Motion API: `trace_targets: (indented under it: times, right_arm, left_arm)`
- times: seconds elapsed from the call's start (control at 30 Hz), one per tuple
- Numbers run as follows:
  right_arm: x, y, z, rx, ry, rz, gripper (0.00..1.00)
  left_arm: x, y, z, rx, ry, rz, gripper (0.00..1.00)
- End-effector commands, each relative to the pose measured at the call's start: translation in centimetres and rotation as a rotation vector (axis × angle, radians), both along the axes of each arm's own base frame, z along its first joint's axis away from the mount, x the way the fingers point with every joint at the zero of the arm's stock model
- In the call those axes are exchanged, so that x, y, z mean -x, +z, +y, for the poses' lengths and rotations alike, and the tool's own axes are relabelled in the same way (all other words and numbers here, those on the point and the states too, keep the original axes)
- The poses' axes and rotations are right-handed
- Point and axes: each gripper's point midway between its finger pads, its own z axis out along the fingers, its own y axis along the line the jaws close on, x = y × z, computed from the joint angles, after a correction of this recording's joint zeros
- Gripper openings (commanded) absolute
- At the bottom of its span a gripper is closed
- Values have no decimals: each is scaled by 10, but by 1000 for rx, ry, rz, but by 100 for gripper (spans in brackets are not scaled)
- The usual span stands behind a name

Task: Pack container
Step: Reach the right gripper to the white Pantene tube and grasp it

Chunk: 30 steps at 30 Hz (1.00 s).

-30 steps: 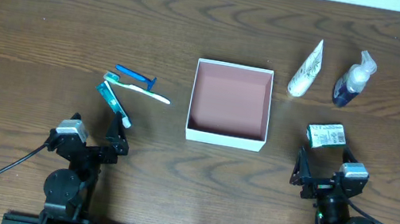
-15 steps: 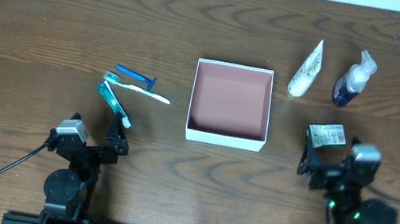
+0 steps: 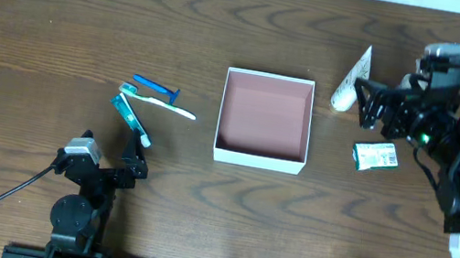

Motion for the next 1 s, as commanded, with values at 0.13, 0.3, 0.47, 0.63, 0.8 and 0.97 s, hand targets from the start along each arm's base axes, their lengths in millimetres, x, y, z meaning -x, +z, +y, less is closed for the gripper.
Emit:
trace_targets:
  times: [0.13, 0.3, 0.47, 0.63, 0.8, 0.97]
  right_arm:
    - [-20, -40, -20, 64, -129, 179, 99]
    - [-45, -55, -31, 130, -184, 283, 99]
    - [-81, -49, -22, 152, -155, 275, 99]
    - [-103, -76, -13, 165, -135, 350, 99]
    - [-116, -122, -10, 168, -135, 457, 99]
    - [-128, -143, -8, 169, -134, 479, 95]
  left_arm:
    - [1, -18, 3, -12, 16, 53, 98]
    - [1, -18, 3, -12, 16, 53, 98]
    - [1, -18, 3, -12, 16, 53, 98]
    - [1, -18, 3, -12, 16, 53, 98]
    - [1, -18, 3, -12, 16, 53, 98]
    - [1, -18, 3, -12, 16, 53, 98]
